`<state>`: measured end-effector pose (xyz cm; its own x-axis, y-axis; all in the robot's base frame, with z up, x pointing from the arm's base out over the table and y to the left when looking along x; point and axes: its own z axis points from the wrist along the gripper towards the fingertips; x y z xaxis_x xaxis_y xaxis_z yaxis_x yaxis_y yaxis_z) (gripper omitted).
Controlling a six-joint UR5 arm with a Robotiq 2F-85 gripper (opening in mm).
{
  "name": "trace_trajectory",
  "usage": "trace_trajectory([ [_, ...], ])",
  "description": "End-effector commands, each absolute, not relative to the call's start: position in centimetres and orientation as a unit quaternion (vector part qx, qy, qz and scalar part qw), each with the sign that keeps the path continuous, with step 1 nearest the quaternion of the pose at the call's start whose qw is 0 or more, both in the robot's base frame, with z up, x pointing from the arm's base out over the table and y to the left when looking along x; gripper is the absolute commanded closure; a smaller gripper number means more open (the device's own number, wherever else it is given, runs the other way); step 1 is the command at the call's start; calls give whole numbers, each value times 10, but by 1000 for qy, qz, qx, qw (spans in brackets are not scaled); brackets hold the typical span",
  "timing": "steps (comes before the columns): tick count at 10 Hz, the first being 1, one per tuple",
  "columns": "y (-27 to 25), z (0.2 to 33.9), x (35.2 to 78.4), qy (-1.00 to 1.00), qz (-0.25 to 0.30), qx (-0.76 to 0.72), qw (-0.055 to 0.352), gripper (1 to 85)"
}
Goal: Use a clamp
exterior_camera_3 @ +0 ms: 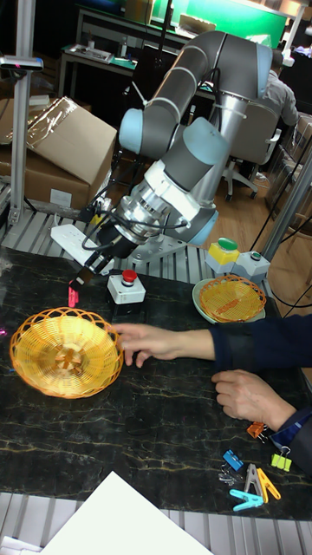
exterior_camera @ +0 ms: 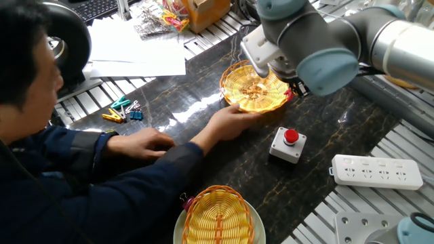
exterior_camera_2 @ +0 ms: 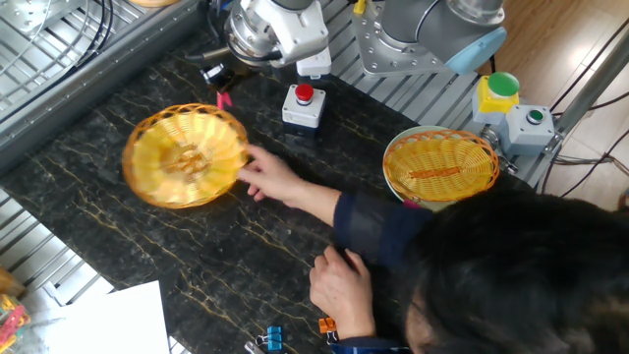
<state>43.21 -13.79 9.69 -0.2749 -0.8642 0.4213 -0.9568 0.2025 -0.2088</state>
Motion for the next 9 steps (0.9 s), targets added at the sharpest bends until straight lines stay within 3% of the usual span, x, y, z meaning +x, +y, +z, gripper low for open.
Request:
trace_trajectory([
  [1,-140,91,435,-762,218,601,103,847],
  [9,-144,91,456,-781,236,572,87,847],
])
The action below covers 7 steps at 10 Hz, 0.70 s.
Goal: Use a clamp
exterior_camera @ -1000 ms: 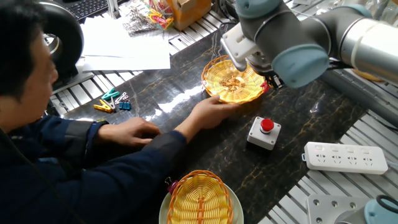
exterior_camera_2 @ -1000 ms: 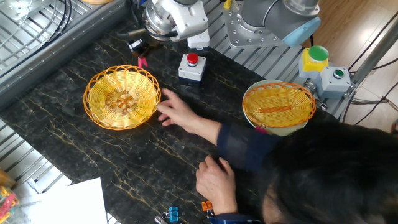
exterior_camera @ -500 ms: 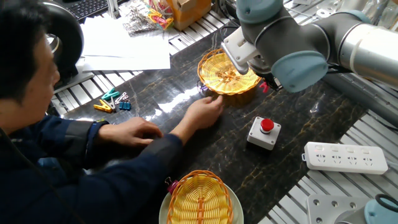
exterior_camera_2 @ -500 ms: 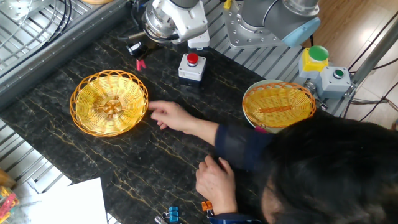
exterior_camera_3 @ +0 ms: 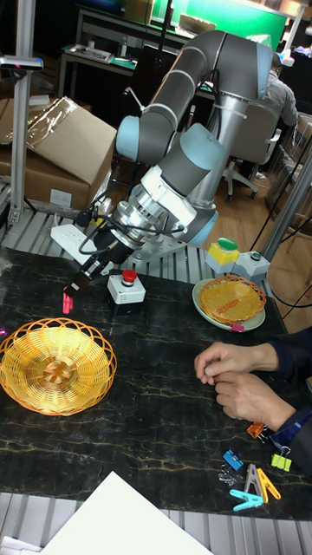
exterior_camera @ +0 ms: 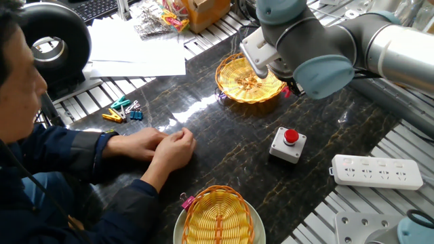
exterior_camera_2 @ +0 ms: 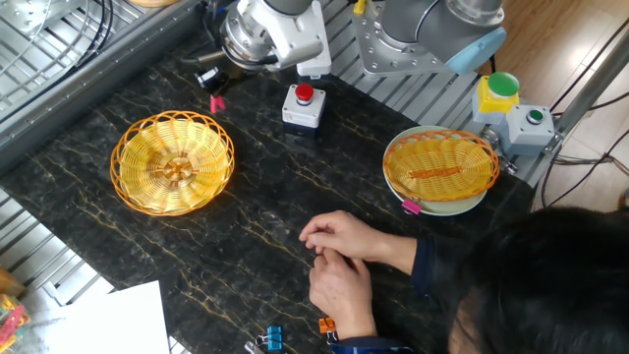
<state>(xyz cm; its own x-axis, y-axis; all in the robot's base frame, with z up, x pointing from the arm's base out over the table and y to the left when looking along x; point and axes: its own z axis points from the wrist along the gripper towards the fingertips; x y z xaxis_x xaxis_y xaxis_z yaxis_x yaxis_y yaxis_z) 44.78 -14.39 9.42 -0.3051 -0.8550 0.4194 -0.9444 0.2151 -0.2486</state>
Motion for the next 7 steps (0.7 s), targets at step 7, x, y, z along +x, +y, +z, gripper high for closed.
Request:
trace_trajectory([
  [7,-144,86,470,-779,246,572,74,847],
])
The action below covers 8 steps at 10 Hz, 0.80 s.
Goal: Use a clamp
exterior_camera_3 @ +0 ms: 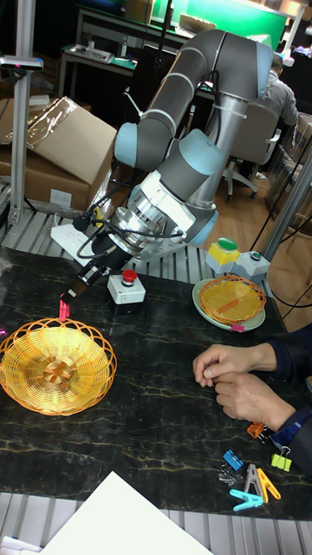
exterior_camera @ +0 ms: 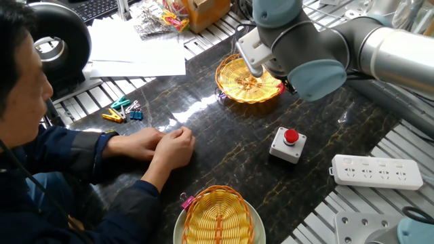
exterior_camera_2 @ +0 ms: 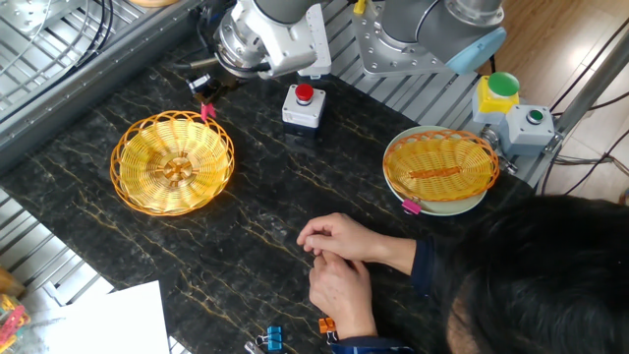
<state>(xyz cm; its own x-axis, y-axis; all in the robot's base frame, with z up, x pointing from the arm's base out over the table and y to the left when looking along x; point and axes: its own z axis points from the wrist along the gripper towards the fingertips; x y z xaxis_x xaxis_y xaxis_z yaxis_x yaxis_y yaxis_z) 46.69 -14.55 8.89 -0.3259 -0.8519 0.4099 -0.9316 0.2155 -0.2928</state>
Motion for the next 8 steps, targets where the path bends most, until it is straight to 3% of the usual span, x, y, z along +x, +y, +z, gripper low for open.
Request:
trace_trajectory([
  [1,-145,85,469,-777,246,574,74,847],
  [8,-145,86,467,-773,247,579,77,847],
])
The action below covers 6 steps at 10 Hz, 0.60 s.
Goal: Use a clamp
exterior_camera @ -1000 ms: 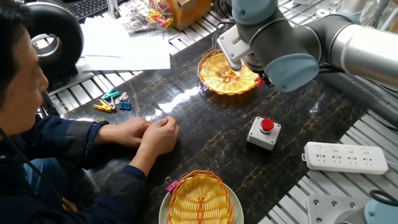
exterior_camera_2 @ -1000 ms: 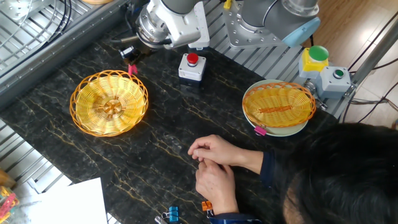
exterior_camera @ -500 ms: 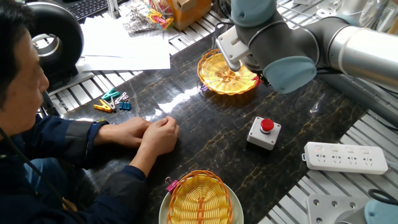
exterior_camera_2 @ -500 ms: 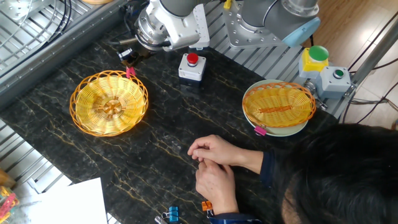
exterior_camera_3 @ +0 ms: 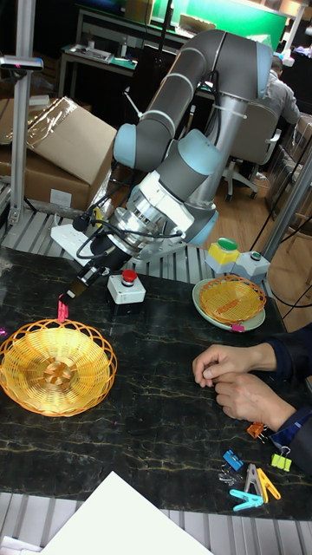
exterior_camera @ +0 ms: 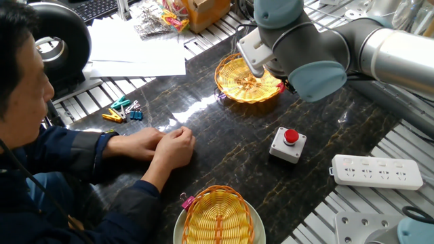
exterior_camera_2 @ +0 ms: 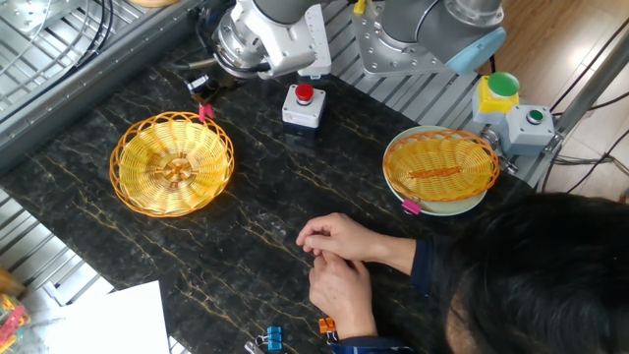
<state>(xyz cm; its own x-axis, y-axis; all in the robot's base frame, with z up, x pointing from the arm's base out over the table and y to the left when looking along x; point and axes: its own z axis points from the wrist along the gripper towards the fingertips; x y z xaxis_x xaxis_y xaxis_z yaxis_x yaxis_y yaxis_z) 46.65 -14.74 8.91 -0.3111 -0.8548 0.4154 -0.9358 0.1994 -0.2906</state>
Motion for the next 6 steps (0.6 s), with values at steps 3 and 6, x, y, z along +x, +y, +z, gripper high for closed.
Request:
trace_trajectory([
  [3,-142,85,467,-771,250,580,79,847],
  [6,-143,85,467,-767,256,583,79,847],
])
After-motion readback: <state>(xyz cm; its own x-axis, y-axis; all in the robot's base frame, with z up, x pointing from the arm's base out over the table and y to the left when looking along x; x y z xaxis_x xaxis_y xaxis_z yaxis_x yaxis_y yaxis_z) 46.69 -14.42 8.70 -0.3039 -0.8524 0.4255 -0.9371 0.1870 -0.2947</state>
